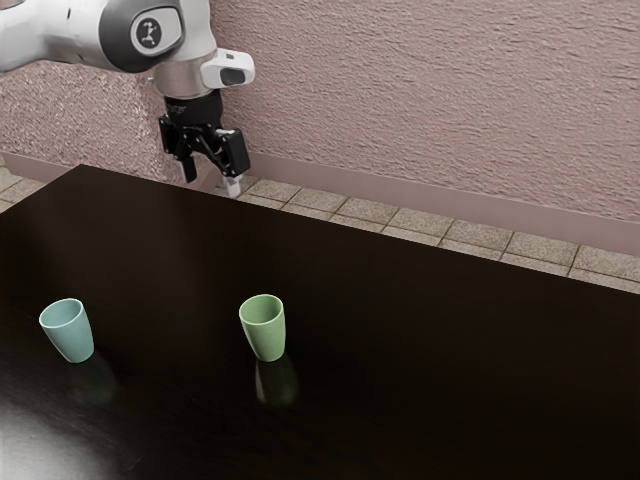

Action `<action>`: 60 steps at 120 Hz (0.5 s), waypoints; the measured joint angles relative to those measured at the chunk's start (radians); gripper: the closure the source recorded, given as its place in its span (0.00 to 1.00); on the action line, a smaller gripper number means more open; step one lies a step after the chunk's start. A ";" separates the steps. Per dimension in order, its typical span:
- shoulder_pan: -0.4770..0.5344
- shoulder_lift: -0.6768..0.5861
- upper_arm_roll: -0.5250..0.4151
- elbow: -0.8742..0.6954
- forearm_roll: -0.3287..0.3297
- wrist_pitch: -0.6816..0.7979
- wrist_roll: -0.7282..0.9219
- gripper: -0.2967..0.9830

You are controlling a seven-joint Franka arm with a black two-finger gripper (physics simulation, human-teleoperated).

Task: Place the right cup onto the left cup

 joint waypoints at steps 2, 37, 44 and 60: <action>0.000 0.000 0.000 0.000 0.000 0.002 0.000 0.23; -0.017 -0.001 0.000 -0.048 -0.002 0.050 -0.002 0.23; -0.023 0.000 0.000 -0.068 -0.004 0.070 -0.004 0.23; -0.036 0.001 0.000 -0.124 -0.021 0.122 -0.010 0.23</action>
